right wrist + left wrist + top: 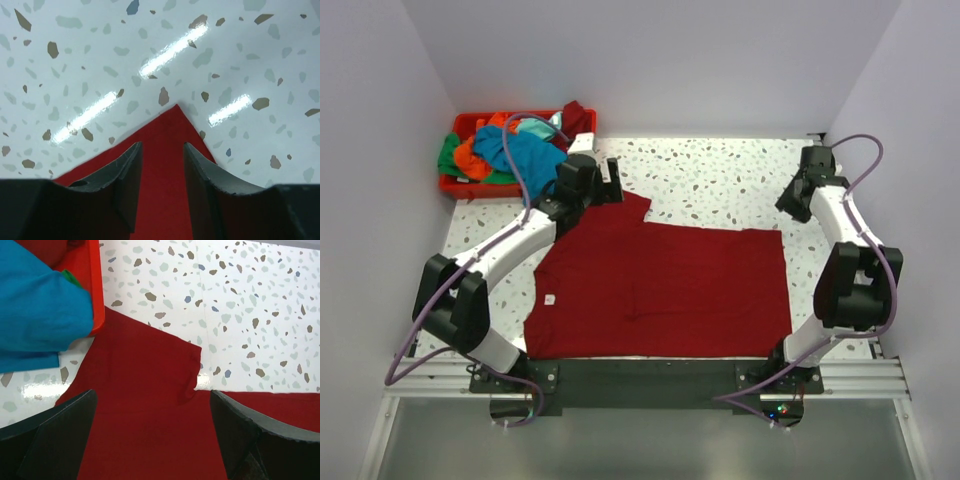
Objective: Fold and stack the t-shirts
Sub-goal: Fold the tshirt
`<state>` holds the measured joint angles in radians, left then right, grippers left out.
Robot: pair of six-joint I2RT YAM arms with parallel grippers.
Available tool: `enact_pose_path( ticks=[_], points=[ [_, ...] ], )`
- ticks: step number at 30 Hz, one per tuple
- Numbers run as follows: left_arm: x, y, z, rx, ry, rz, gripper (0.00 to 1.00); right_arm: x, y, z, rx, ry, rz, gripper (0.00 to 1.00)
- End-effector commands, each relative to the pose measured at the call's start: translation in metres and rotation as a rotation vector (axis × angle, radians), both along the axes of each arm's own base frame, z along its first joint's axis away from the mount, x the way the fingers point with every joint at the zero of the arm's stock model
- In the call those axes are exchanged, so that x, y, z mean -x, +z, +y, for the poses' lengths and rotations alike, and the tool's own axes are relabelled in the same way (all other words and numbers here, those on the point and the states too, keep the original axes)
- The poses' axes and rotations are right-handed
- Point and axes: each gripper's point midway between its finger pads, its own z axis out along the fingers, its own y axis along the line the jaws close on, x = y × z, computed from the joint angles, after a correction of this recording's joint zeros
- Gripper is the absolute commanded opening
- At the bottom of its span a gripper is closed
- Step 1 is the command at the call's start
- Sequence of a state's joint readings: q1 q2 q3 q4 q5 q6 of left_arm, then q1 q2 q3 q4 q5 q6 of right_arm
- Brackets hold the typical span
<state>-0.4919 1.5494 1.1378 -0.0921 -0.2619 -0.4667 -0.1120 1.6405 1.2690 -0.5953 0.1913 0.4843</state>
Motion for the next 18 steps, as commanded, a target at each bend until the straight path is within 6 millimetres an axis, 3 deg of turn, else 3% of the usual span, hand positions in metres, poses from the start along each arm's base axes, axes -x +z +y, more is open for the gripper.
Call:
enact_pose_path(
  ticks=[1, 5, 18],
  points=[
    [0.004, 0.019, 0.007, -0.005, -0.018, 0.028, 1.0, -0.01, 0.008, -0.005, -0.017, 0.011, 0.002, 0.41],
    [0.001, 0.022, 0.006, -0.01, -0.045, 0.029, 1.0, -0.012, -0.004, -0.012, -0.038, 0.009, 0.032, 0.4],
    [0.004, 0.024, 0.009, 0.026, -0.057, 0.068, 1.0, 0.004, -0.075, -0.005, -0.112, 0.064, 0.173, 0.4]
  ],
)
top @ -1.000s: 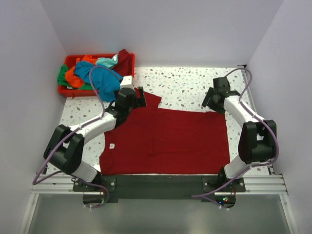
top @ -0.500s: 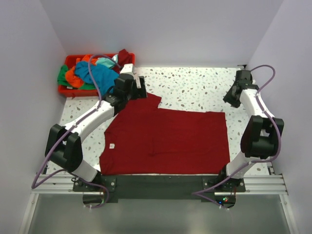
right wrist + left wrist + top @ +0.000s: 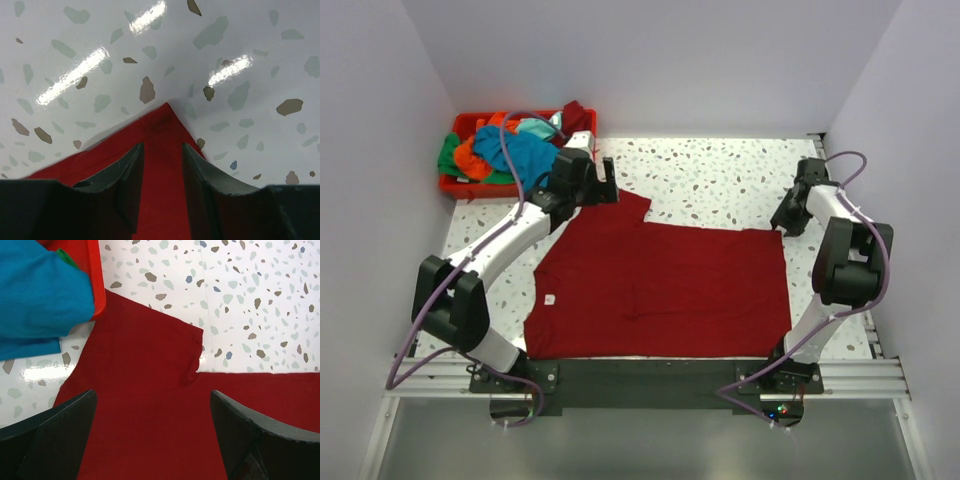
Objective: Fold and stack the t-shirts
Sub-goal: Fold the tshirt
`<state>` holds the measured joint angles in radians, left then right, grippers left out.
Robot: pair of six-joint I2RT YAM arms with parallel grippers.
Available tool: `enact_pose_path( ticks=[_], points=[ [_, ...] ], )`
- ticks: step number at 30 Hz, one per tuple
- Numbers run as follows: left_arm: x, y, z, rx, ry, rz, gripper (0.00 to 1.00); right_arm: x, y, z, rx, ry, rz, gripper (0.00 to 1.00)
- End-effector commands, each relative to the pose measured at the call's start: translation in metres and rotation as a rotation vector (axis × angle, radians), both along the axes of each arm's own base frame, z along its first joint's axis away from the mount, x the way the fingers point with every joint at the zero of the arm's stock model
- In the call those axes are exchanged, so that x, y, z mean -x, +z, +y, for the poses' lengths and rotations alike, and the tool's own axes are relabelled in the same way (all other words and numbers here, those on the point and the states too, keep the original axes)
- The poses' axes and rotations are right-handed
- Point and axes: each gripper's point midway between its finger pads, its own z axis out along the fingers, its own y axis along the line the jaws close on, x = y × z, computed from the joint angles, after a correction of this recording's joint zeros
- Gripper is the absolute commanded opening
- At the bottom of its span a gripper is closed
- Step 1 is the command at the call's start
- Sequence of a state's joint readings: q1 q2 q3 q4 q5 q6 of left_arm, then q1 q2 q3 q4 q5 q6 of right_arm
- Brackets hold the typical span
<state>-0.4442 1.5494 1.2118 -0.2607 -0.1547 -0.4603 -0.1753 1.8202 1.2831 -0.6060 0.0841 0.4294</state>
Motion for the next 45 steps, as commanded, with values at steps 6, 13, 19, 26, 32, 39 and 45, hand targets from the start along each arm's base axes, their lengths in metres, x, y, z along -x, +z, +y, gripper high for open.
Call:
enact_pose_path(
  ticks=[6, 13, 19, 26, 32, 39, 45],
  points=[
    [-0.002, 0.038, 0.02, -0.022, 0.008, -0.065, 1.0, 0.001, -0.027, -0.004, 0.016, 0.03, 0.031, 0.38],
    [-0.01, 0.034, 0.032, -0.026, -0.014, -0.063, 1.0, 0.004, -0.041, -0.011, 0.051, 0.048, 0.044, 0.34],
    [-0.024, 0.035, 0.029, -0.009, -0.023, -0.057, 1.0, -0.001, -0.04, -0.009, 0.042, 0.08, 0.037, 0.13],
    [-0.047, 0.015, 0.017, 0.025, -0.011, -0.027, 1.0, -0.002, -0.051, 0.0, -0.014, 0.113, 0.055, 0.0],
    [-0.084, -0.007, 0.023, -0.068, 0.039, -0.026, 1.0, -0.005, -0.043, 0.017, -0.089, 0.119, 0.003, 0.0],
    [-0.141, -0.054, 0.024, -0.158, 0.074, 0.059, 0.9, 0.015, -0.048, 0.018, -0.088, 0.104, 0.037, 0.0],
    [-0.114, -0.078, 0.018, -0.089, 0.088, 0.089, 0.86, 0.024, -0.046, 0.018, -0.085, 0.119, 0.083, 0.0]
  ],
)
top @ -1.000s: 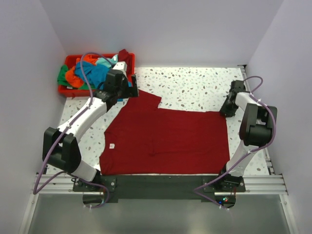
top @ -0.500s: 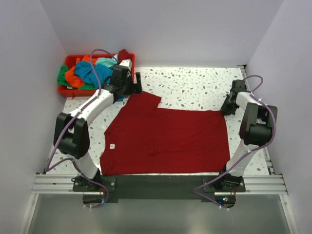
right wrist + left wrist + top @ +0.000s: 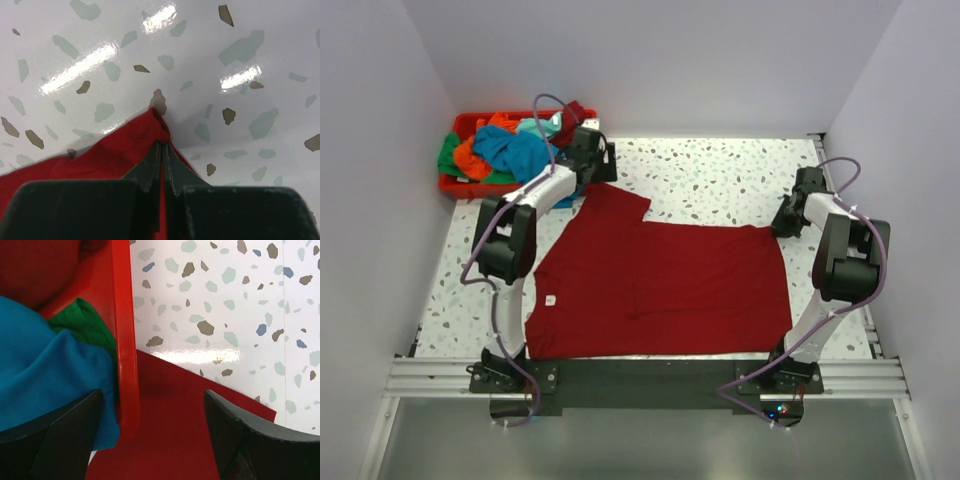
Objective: Fold and stack the t-shirts
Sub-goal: Fold the tshirt
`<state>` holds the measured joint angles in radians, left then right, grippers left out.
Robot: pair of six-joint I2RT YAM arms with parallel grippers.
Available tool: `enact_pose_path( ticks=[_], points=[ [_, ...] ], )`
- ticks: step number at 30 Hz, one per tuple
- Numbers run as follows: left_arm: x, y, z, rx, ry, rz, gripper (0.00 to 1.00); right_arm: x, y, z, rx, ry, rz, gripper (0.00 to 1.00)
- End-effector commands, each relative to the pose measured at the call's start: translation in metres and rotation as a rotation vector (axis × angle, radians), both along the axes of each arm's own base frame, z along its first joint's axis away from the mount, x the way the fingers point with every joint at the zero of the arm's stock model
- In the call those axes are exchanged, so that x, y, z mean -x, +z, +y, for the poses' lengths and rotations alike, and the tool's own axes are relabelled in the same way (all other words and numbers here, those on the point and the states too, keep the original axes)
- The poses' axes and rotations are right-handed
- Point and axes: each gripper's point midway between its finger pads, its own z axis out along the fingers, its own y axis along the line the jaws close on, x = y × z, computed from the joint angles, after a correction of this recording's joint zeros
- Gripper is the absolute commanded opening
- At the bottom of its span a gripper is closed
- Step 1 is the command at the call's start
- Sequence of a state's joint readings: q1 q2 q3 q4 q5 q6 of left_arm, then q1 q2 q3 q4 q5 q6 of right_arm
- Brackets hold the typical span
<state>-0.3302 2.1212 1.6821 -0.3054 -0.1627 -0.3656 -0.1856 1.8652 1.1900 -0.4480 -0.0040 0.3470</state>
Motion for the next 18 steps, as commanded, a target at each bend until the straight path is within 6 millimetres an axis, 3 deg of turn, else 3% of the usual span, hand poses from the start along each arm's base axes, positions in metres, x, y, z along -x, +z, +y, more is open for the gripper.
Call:
enact_pose_path(
  ticks=[1, 5, 14, 18],
  points=[
    [0.015, 0.011, 0.0, 0.045, 0.023, -0.038, 0.86, 0.028, -0.012, 0.01, -0.037, 0.021, 0.116, 0.0],
    [0.024, 0.021, -0.014, 0.038, -0.013, -0.098, 0.86, 0.031, -0.014, 0.013, -0.052, 0.035, 0.141, 0.0],
    [0.041, 0.057, -0.017, -0.007, 0.016, -0.212, 0.88, 0.032, -0.003, 0.014, -0.055, 0.062, 0.149, 0.0],
    [0.065, 0.02, -0.014, -0.013, -0.001, -0.11, 0.85, 0.035, -0.001, 0.015, -0.06, 0.06, 0.156, 0.0]
  ],
)
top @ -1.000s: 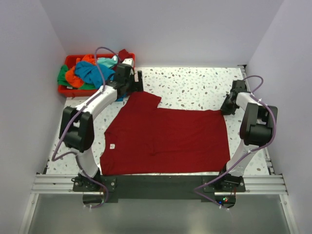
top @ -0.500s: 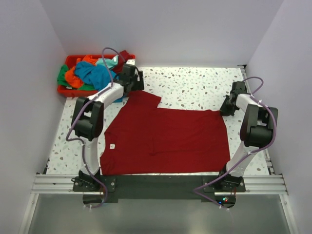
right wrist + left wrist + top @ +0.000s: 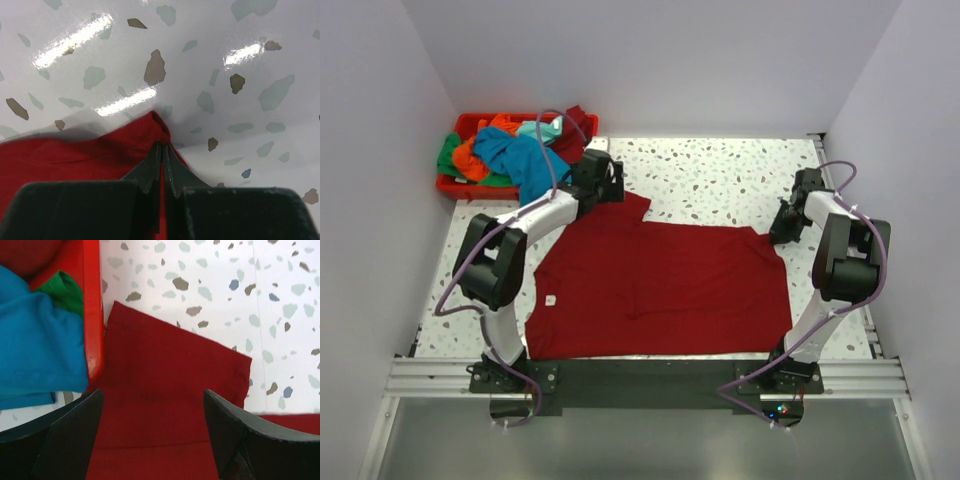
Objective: Fold and stack the t-shirts
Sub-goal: Fold the tshirt
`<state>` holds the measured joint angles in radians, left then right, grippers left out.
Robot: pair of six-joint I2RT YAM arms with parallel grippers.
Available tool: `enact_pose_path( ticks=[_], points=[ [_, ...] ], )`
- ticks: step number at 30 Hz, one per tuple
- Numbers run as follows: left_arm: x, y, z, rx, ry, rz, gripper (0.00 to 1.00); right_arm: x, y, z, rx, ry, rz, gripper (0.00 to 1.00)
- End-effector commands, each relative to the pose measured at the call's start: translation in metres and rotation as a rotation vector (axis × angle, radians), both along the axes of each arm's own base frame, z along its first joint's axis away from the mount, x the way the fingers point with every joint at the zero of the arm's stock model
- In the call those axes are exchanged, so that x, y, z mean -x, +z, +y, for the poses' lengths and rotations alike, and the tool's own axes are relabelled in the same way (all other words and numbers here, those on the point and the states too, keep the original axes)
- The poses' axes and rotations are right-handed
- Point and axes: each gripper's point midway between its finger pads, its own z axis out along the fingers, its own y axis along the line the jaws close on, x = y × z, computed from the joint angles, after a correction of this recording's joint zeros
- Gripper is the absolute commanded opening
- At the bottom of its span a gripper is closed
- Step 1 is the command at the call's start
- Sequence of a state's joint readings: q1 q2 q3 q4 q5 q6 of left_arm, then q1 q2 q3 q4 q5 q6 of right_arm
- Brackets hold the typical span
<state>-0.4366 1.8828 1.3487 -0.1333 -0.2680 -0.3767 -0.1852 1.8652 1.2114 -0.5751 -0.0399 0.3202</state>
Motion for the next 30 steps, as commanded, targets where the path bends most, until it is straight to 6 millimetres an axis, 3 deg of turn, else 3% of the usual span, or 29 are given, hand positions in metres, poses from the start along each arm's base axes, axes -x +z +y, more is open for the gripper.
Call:
enact_pose_path(
  ticks=[1, 5, 6, 13, 17, 22, 30],
  points=[
    [0.008, -0.002, 0.004, 0.014, 0.013, -0.007, 0.85, 0.013, -0.001, 0.005, -0.017, 0.025, 0.057, 0.0],
    [0.009, -0.022, 0.0, 0.009, -0.019, 0.039, 0.79, 0.016, 0.003, 0.004, -0.006, 0.031, 0.06, 0.0],
    [0.003, -0.018, -0.003, 0.013, -0.02, 0.032, 0.79, 0.016, 0.004, 0.002, 0.0, 0.028, 0.06, 0.0],
    [-0.004, -0.05, -0.001, -0.034, -0.025, 0.092, 0.77, 0.021, 0.002, -0.003, 0.029, 0.025, 0.082, 0.0],
    [0.009, -0.075, 0.008, -0.067, -0.015, 0.151, 0.76, 0.027, -0.002, -0.007, 0.054, 0.012, 0.109, 0.0],
    [0.024, -0.086, 0.011, -0.064, -0.015, 0.175, 0.76, 0.039, -0.001, -0.016, 0.108, -0.014, 0.151, 0.0],
    [0.069, -0.101, 0.021, -0.037, 0.042, 0.255, 0.74, 0.062, 0.009, -0.023, 0.16, -0.072, 0.19, 0.0]
  ],
)
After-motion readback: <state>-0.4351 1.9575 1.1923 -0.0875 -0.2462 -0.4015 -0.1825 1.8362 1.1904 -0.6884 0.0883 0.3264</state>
